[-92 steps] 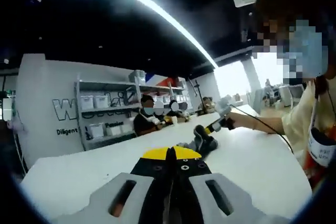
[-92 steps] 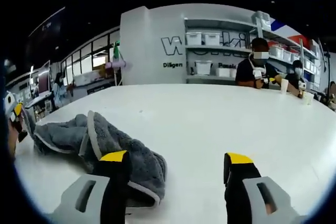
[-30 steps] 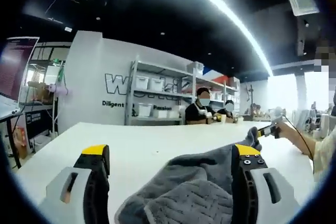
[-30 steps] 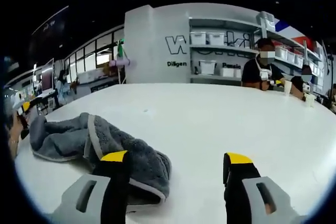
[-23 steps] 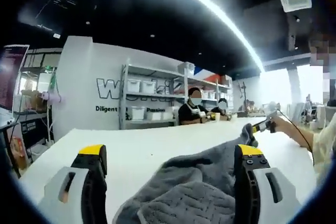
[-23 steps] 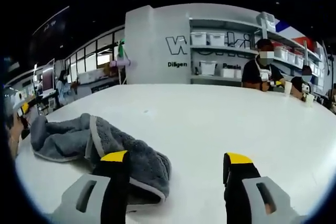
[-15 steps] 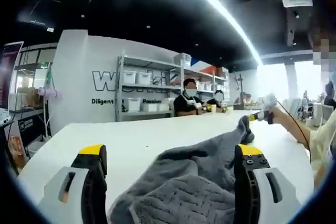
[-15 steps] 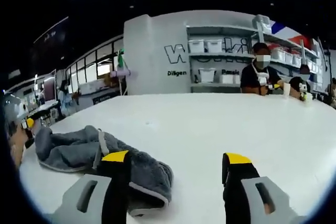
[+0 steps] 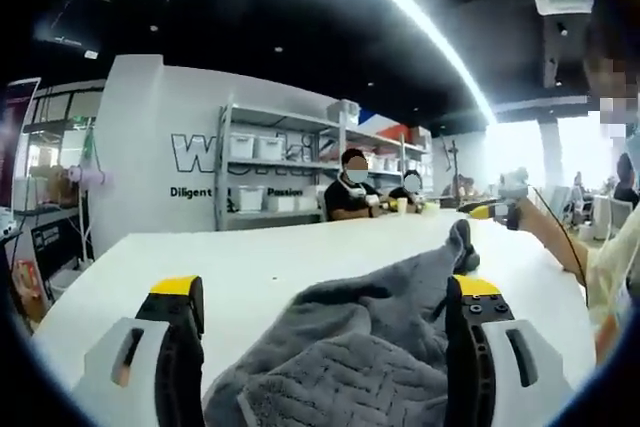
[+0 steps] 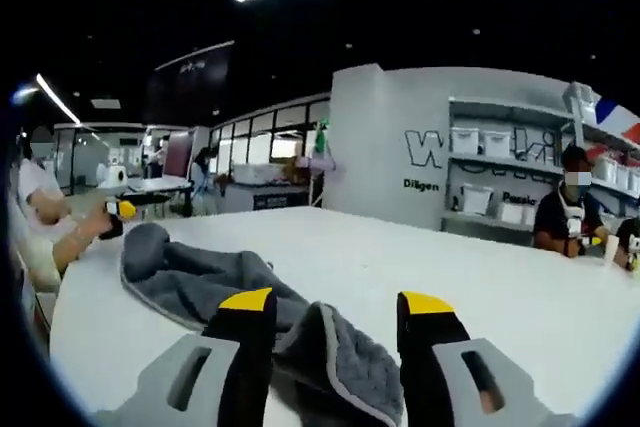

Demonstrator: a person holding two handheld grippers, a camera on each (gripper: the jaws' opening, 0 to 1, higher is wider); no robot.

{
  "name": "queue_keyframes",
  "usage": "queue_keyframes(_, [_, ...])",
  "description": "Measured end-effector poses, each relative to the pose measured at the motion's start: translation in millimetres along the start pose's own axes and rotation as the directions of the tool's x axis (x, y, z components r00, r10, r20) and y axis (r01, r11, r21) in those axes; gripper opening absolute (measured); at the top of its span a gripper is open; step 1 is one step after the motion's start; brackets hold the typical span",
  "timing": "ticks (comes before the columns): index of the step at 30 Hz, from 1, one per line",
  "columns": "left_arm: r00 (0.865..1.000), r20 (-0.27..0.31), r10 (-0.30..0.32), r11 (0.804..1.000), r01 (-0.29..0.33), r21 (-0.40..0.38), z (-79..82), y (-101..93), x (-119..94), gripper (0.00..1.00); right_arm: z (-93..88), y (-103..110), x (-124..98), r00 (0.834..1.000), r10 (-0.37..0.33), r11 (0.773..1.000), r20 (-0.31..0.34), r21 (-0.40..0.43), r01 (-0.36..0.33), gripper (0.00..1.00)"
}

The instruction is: Fold the towel on the table until its edges align and the towel forms a compact rectangular stack.

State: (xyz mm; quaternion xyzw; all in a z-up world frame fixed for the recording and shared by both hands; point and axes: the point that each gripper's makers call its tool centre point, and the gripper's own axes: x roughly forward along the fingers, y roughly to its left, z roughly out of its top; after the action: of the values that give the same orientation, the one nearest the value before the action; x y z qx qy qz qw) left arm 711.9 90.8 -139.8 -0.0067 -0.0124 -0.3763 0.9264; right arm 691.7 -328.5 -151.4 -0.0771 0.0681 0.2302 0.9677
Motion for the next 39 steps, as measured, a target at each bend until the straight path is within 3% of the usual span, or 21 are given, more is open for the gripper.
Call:
queue_keyframes(2, [1.000, 0.002, -0.005, 1.000, 0.005, 0.001, 0.9, -1.2, 0, 0.99, -13.2, -1, 7, 0.999, -0.013, 0.999, -0.049, -0.036, 0.012, 0.43])
queue_keyframes(4, [1.000, -0.001, -0.011, 1.000, 0.011, 0.001, 0.7, -2.9, 0, 0.99, -22.8, -6, 12, 0.996, -0.040, 0.998, -0.076, -0.059, 0.036, 0.32])
queue_keyframes(7, [1.000, -0.004, -0.016, 1.000, 0.016, -0.004, 0.4, -3.3, 0, 0.99, -27.6, -11, 15, 0.995, -0.067, 0.996, -0.068, -0.067, 0.062, 0.18])
queue_keyframes(10, [1.000, -0.011, -0.012, 1.000, 0.012, -0.007, -1.1, -2.6, 0, 0.99, -23.3, -13, 15, 0.996, -0.076, 0.995, -0.040, -0.069, 0.074, 0.02])
queue_keyframes(11, [1.000, -0.019, -0.008, 1.000, 0.008, -0.006, -2.8, -1.9, 0, 0.99, -20.2, -13, 14, 0.996, -0.080, 0.994, -0.024, -0.073, 0.079, 0.00])
queue_keyframes(16, [0.998, -0.058, 0.002, 1.000, -0.003, -0.006, -12.1, -1.9, 1, 0.98, -0.6, -15, 7, 0.992, -0.116, 0.987, 0.054, -0.106, 0.121, 0.00])
queue_keyframes(19, [0.998, -0.063, 0.001, 1.000, -0.001, -0.010, -13.3, -1.7, 2, 0.98, 16.2, -17, 1, 0.983, -0.125, 0.988, 0.131, -0.077, 0.136, 0.00])
queue_keyframes(25, [0.997, -0.078, 0.001, 1.000, -0.002, -0.012, -16.7, 0.0, 3, 0.97, 40.2, -26, -17, 0.960, -0.169, 0.980, 0.222, -0.062, 0.187, 0.00])
queue_keyframes(31, [0.996, -0.091, -0.006, 1.000, 0.004, -0.020, -20.8, -2.7, 4, 0.96, 58.6, -30, -33, 0.937, -0.176, 0.983, 0.303, -0.005, 0.186, 0.00])
queue_keyframes(35, [0.995, -0.096, -0.007, 1.000, 0.005, -0.023, -21.4, -1.4, 4, 0.96, 73.1, -23, -40, 0.922, -0.129, 0.991, 0.365, 0.015, 0.133, 0.00])
queue_keyframes(39, [0.995, -0.100, -0.008, 1.000, 0.006, -0.024, -21.7, -0.2, 5, 0.95, 92.6, 5, -47, 0.899, 0.000, 0.999, 0.439, -0.033, 0.016, 0.00])
